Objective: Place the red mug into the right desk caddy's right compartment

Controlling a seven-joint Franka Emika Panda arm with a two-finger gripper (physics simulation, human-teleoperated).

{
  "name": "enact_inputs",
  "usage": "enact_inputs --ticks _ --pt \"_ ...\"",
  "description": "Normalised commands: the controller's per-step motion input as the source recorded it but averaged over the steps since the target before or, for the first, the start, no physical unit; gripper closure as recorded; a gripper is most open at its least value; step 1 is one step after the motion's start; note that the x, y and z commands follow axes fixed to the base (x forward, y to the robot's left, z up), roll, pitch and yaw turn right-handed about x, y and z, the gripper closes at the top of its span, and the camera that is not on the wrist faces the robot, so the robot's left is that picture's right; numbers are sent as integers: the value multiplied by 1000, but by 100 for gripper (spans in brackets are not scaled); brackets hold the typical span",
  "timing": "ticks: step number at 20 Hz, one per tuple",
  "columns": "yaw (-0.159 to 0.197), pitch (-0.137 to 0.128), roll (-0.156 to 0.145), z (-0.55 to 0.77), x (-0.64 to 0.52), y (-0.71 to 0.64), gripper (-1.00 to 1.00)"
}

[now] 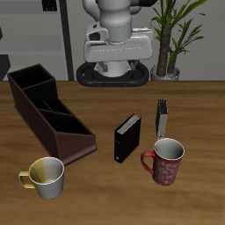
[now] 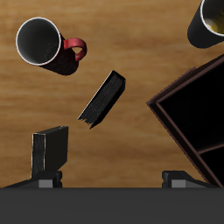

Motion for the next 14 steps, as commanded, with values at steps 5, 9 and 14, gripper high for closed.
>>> enact_inputs --ticks 5,9,14 --pt "-6 -24 14 17 66 156 -100" --pt "0 -30 26 151 295 500 -100" --pt "-2 -30 -9 124 369 501 -100"
